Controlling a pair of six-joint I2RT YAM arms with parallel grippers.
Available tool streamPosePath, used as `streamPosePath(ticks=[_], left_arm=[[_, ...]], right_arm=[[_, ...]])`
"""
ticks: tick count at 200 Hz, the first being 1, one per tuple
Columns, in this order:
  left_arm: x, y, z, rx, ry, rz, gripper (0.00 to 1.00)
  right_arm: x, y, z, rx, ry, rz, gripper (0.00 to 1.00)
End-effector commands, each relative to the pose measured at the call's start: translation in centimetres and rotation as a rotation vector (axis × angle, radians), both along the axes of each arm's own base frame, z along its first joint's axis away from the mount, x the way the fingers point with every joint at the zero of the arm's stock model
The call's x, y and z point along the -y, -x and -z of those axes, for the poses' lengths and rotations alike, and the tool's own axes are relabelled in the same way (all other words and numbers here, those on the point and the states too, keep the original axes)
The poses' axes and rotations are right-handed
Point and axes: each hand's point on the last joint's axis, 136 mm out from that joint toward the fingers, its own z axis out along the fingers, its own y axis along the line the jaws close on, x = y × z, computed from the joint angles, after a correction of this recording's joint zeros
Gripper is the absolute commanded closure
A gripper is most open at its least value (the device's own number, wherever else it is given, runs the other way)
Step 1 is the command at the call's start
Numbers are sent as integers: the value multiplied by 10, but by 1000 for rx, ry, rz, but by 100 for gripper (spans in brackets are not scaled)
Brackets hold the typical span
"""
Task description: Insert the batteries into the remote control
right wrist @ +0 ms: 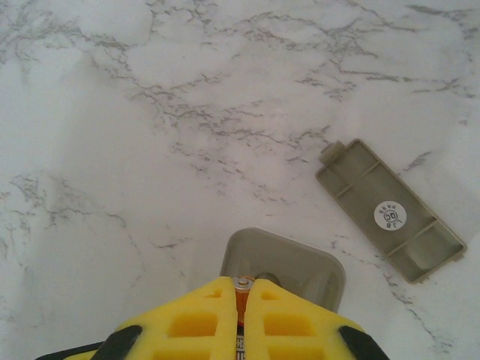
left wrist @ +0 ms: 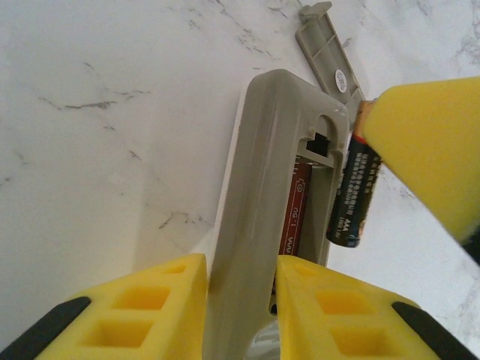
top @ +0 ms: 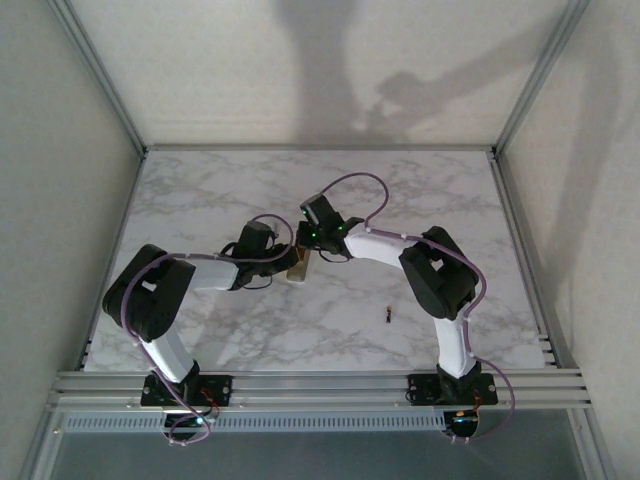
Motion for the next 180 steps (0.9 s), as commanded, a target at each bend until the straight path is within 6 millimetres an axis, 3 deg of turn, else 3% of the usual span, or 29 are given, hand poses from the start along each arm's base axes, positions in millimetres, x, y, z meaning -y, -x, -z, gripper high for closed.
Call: streamPosePath(ticks=[1,180], left_arm=[[-1,8,2,-23,22,9,71],[-7,6,4,-11,38,-14,71]], right_arm=[[0,2,5,9,12,17,92],[4,10,26,-5,28,-4,92]])
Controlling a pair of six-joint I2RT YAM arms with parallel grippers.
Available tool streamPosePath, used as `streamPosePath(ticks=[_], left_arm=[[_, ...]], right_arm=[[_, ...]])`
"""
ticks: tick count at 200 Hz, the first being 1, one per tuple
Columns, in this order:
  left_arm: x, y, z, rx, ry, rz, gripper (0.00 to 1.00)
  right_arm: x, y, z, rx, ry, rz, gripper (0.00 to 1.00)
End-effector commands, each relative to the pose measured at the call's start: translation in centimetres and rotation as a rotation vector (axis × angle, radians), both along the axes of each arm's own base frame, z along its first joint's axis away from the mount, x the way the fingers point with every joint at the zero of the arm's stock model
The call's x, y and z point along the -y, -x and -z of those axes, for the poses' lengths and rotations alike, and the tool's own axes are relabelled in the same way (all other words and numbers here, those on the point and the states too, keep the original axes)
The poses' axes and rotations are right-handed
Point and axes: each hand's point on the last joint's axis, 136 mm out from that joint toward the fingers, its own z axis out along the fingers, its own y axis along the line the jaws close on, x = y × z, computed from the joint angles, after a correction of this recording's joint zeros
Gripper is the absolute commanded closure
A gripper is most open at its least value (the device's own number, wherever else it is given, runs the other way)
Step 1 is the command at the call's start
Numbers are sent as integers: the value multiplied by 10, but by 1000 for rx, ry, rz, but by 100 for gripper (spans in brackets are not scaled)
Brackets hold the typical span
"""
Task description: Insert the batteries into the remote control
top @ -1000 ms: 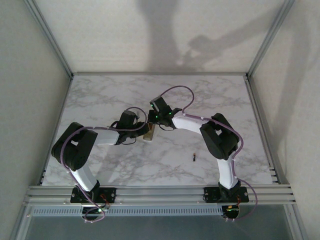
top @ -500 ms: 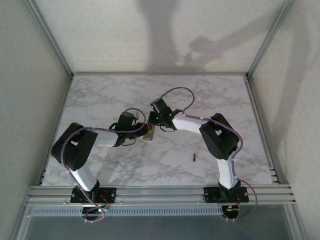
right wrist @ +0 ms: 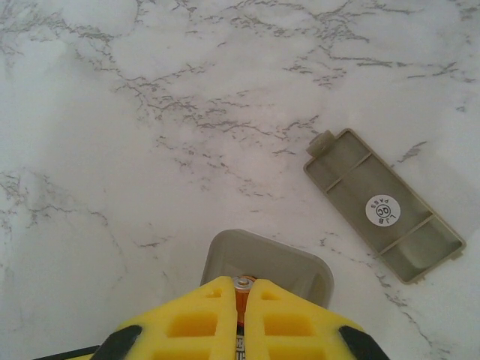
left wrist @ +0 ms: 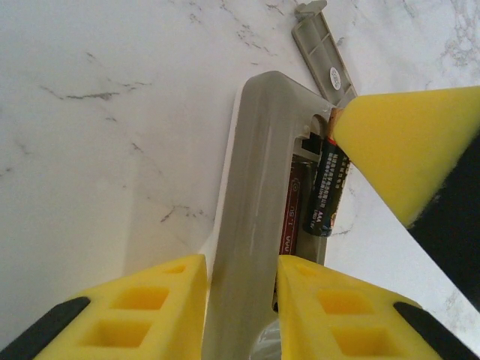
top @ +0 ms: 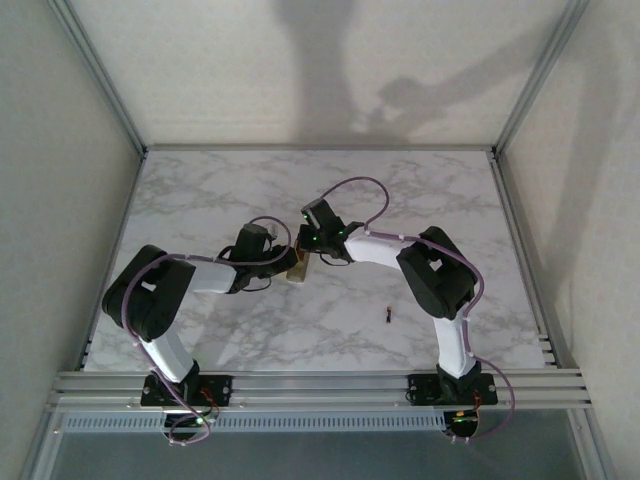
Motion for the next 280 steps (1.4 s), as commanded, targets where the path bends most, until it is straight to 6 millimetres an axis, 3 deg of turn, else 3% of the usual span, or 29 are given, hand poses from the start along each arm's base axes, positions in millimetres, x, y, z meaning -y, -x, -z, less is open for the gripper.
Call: streamPosePath(ticks=[1,110,198,233,245,280], left_arm=[[-4,5,3,-28,1,-10,71],[-3,4,4,-30,11,-11,71],[-6,3,5,-34,-3,-26,72],[-6,3,6,-33,-4,-25,72],[-6,3,6,-33,-4,-25,72],[-5,3,6,-33,-7,-18,72]], right_arm=[[3,9,16,-16,33,-6,92],[-3,22,24,-11,47,-27,91],[2,27,15,16,76,-36,90],[3,30,14,14,74,-43,87],[2,30,13,16,71,-43,81],[3,29,8,23,68,-43,75]])
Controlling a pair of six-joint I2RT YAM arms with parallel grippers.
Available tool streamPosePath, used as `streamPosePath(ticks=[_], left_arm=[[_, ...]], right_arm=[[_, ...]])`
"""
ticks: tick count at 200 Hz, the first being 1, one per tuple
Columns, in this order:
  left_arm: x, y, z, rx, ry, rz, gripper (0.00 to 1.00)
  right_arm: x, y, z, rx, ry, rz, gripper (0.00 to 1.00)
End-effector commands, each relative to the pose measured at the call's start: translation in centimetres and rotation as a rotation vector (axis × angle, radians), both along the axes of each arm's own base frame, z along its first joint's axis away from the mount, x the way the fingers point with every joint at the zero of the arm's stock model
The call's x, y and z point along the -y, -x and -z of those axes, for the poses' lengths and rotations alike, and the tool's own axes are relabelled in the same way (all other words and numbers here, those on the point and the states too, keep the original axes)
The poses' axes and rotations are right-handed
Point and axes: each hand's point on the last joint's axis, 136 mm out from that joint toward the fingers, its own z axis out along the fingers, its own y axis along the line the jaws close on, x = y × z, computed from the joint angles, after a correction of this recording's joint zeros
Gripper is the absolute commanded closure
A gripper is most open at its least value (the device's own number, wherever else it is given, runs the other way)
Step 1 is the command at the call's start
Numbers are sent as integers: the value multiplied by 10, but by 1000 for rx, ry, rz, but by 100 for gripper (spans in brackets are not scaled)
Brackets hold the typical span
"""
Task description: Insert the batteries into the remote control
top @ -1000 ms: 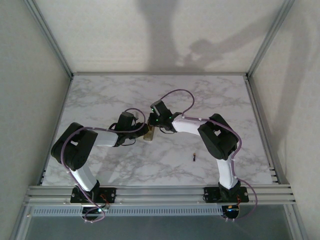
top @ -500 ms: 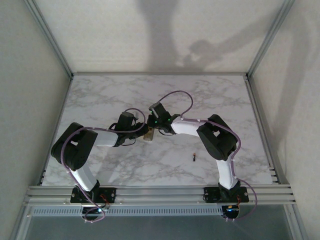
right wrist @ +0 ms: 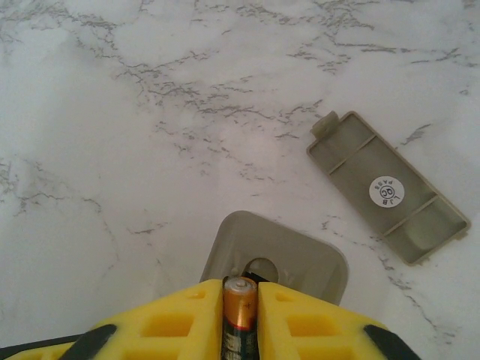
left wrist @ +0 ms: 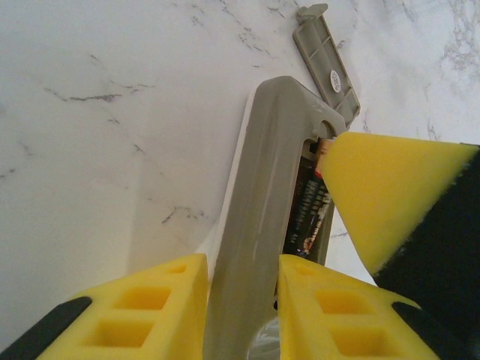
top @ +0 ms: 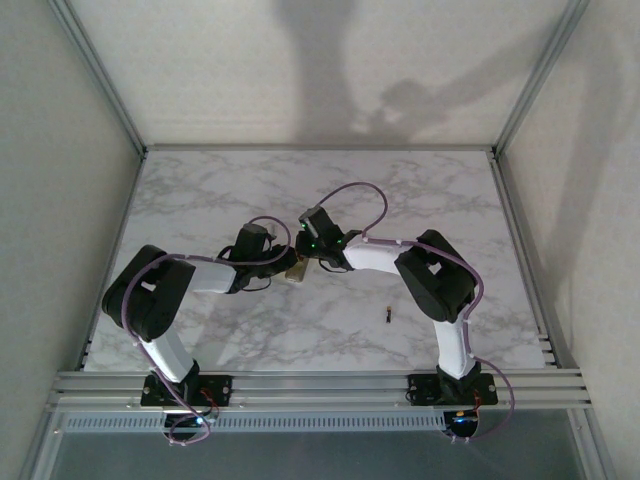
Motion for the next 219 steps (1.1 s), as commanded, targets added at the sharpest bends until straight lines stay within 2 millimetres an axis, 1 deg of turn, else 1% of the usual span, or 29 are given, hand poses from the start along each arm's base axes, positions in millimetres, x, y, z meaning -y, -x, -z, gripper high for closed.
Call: streamPosePath(ticks=[1,52,100,109,118,134,149,164,178,193,219], left_arm=[[-4,3,7,-31,-11,-12,72],[-5,3,8,-34,-12,-16,72],[0,2,6,-31,-1,-13,72],[1,2,4,-27,0,-11,72],[1,2,4,-25,1,-9,72],[2,2,4,-25,1,-7,72],[3,3,5,-25,2,-4,72],[4,3,6,-24,4,-3,72],[4,3,6,-21,8,0,72],[5,3,5,-21,13,2,72],[7,2,3,-17,26,3,72]], right_arm=[[4,19,3,-35,41,-34,75],[4,19,-5,-29,33,-29,74],[9,17,-26,-7,25,6,63],[12,16,-27,-13,25,27,58],[12,16,-30,-23,16,42,54],[7,16,-31,-51,-13,60,51],[5,15,-31,-78,-45,92,50],[7,13,-29,-107,-75,141,46],[7,11,-28,-122,-112,174,45],[9,6,-28,-142,-136,215,39],[12,-1,-23,-183,-174,268,38]])
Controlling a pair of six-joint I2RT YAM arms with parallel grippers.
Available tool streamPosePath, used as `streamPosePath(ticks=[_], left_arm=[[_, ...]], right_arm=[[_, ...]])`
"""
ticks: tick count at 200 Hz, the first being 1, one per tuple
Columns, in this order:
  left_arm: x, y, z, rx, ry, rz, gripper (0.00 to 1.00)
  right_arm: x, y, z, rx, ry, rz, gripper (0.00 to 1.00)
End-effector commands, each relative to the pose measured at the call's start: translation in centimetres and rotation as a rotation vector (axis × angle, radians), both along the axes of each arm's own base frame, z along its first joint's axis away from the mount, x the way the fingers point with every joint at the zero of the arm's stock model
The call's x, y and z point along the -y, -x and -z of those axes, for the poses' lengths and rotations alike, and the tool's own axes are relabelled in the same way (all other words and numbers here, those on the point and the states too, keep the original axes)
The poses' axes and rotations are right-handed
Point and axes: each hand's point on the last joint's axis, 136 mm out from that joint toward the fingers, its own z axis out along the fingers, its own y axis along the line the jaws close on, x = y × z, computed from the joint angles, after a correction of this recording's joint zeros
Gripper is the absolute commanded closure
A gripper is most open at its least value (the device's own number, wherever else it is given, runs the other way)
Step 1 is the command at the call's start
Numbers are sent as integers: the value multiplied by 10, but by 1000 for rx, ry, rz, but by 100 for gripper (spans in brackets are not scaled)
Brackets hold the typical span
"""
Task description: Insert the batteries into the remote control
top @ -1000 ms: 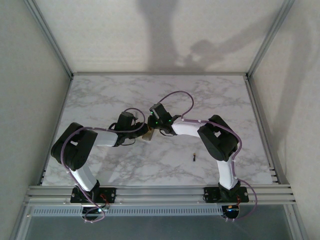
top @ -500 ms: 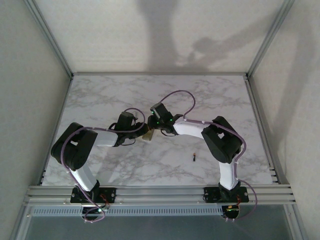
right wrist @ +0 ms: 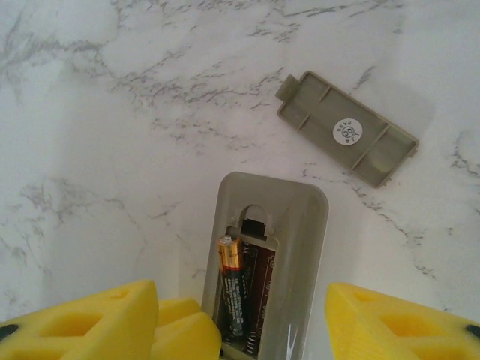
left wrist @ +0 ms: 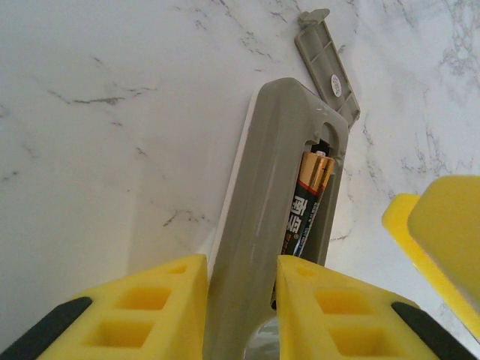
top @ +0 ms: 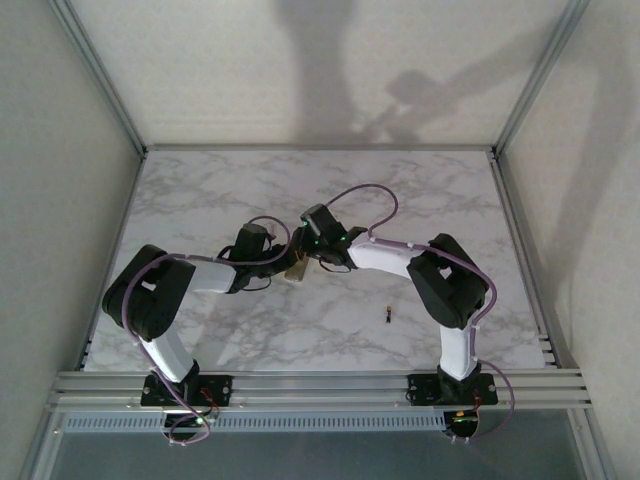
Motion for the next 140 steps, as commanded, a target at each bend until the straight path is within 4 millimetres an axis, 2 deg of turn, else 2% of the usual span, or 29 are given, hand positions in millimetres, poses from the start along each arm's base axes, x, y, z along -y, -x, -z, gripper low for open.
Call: streamPosePath(ticks=[1,23,83,140], left_arm=[[7,3,4,-13,15,13,72],[9,2,1,-7,24,17,71],[12,3,6,-15,27,39,66],[9,4,18,-44,-1,31,65]], right_arm=[[0,-12,-3,-46,-71,95,38],[0,-17,3,-61,-111,120,38],[8,-18,17,-80,-76,115,39],[10,-18,11,-58,-76,101,39]])
